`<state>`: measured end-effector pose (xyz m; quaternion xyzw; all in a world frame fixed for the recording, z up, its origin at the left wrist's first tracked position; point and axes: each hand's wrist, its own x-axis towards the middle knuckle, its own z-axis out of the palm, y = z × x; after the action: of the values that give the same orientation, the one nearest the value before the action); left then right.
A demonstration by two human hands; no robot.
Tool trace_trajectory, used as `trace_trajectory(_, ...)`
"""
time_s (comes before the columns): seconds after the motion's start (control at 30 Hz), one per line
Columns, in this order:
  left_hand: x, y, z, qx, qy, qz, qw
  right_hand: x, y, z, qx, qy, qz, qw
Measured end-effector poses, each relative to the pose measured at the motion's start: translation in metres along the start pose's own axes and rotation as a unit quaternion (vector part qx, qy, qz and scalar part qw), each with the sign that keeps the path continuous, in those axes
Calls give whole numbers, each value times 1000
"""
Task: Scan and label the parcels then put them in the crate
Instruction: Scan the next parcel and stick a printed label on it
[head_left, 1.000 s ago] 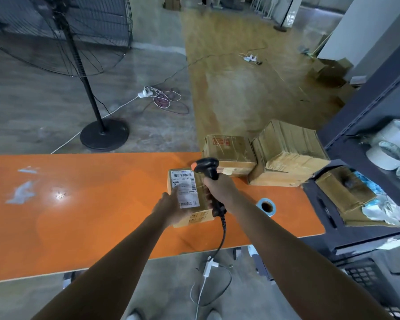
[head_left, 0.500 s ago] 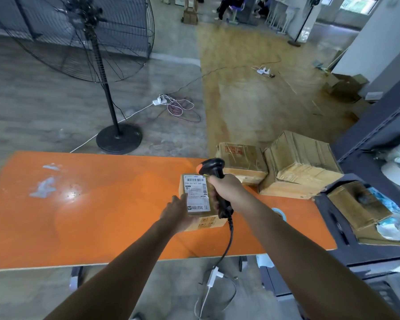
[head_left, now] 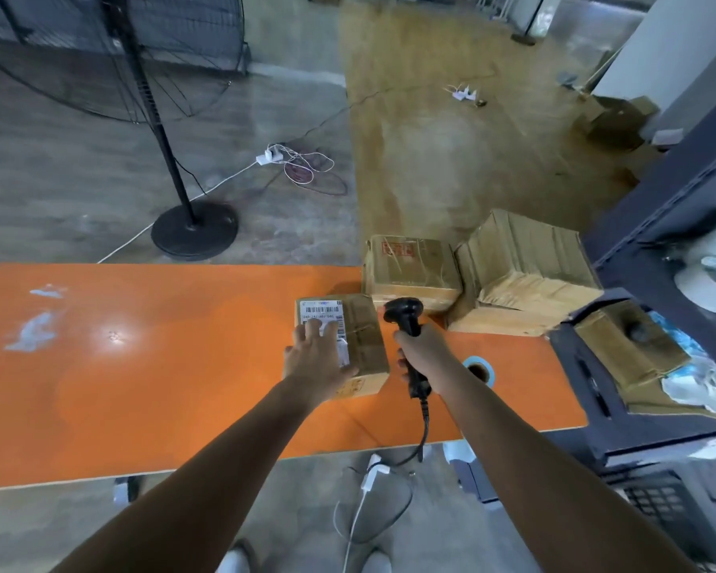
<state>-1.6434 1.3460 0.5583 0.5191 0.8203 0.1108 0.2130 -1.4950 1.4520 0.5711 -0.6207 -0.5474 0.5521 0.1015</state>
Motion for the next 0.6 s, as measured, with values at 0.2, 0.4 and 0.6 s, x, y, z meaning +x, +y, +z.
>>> trace_trajectory(0.2, 9, 27, 18, 64, 4, 25, 998, 40, 40, -13, -76, 26, 15, 997)
trace_trajectory(0.4, 14, 41, 28, 85, 9, 25, 996, 64, 59, -18, -141, 17, 28, 989)
trace_trajectory(0.6, 15, 58, 38, 95, 2, 31, 995, 72, 71, -20, -182, -2, -5, 983)
